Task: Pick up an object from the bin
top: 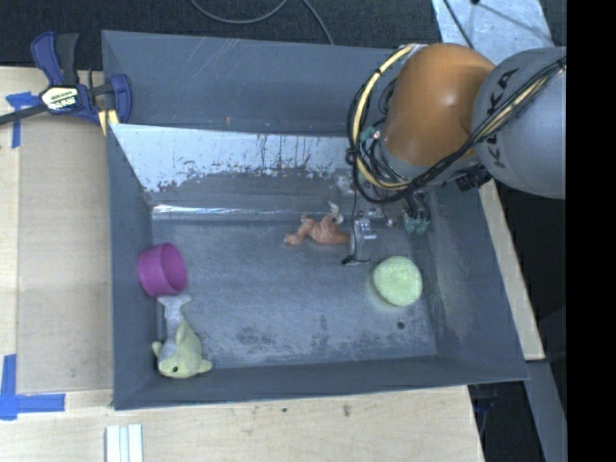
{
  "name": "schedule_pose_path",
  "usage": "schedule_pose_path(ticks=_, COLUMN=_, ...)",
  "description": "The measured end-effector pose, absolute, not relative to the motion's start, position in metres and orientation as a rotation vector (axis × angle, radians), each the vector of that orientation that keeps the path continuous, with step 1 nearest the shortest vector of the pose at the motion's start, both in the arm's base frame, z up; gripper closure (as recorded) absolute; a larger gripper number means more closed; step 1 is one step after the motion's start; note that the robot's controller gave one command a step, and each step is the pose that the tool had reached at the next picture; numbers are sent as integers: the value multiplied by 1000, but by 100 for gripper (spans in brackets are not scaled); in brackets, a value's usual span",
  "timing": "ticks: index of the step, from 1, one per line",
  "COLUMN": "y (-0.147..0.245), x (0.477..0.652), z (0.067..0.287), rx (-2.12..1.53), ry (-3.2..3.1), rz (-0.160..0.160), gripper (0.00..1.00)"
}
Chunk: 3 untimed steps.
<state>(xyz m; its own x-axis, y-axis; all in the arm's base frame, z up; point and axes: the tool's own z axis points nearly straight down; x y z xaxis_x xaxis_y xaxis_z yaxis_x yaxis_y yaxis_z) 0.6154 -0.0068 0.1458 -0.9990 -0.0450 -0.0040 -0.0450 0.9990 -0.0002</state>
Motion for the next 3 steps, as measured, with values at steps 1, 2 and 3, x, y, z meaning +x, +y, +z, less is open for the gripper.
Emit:
schedule_pose_path(ticks=1, y=-15, x=622, z=99, rx=231, ry=3126, rz=1, gripper=0)
schedule_pose_path(ticks=2, y=-18, x=618, z=75, rx=-38, ry=3124, rz=-2, gripper=100)
schedule_pose_path(ticks=3, y=-18, x=618, z=74, rx=-37, ry=3125, rz=-2, gripper=100)
